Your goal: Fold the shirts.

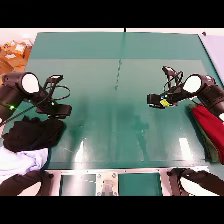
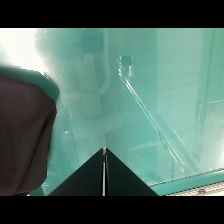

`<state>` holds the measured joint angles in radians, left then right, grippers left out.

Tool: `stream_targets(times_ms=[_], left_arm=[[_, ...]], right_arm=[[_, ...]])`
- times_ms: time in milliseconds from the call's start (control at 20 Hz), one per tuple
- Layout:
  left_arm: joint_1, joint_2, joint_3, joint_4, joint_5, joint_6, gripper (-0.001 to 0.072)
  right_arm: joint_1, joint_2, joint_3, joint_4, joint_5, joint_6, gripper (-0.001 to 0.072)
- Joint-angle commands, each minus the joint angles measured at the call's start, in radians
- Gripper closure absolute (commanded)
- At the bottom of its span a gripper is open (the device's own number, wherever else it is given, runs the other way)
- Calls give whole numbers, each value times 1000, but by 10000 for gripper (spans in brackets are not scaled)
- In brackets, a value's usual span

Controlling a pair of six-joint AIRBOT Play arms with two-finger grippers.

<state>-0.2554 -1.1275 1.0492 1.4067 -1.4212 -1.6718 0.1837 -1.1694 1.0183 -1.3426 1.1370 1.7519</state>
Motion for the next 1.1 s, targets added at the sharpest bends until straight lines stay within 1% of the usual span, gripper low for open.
stream_targets(times_ms=[0, 100, 150, 200, 250, 300, 350, 400, 450, 600, 800, 850, 900, 950, 1000, 1050], left_arm=[[0, 1, 0, 1, 1, 0, 685], [0, 1, 0, 14, 1, 2, 685], [0, 1, 0, 49, 1, 2, 685], [0, 1, 0, 111, -3, 1, 683], [0, 1, -1, 214, -17, -13, 640], [1, 1, -1, 334, -32, -43, 285], [5, 1, -2, 474, -45, -95, -13], [17, 1, -13, 572, -46, -119, -13], [47, 1, -41, 603, -38, -127, -13], [156, 0, -189, 589, 34, -127, -13], [268, 0, -394, 549, 220, -126, -13], [284, 0, -423, 549, 248, -126, 16], [294, 0, -433, 548, 259, -125, 199], [294, 0, -430, 553, 259, -121, 425], [294, 0, -422, 547, 254, -97, 677], [294, 0, -404, 543, 238, -71, 684]], right_arm=[[1, 1, 0, 0, 0, 1, 691], [1, 0, 0, 0, 0, 1, 690], [1, 1, 0, 0, 0, 1, 690], [1, 1, 0, 0, 0, 1, 690], [1, 1, 0, 0, 0, 1, 690], [1, 1, 0, 0, 0, 1, 690], [1, 1, 0, 0, 0, 1, 690], [1, 1, 0, 0, 0, 1, 690], [1, 1, 0, 0, 0, 1, 690], [1, 0, 0, 0, 0, 1, 690], [1, 1, 0, 0, 0, 1, 690], [1, 1, 0, 0, 0, 1, 690], [1, 1, 0, 0, 0, 1, 690], [1, 1, 0, 0, 0, 1, 690], [1, 0, 0, 1, -1, 1, 690], [1, 1, 0, 1, -5, 1, 690]])
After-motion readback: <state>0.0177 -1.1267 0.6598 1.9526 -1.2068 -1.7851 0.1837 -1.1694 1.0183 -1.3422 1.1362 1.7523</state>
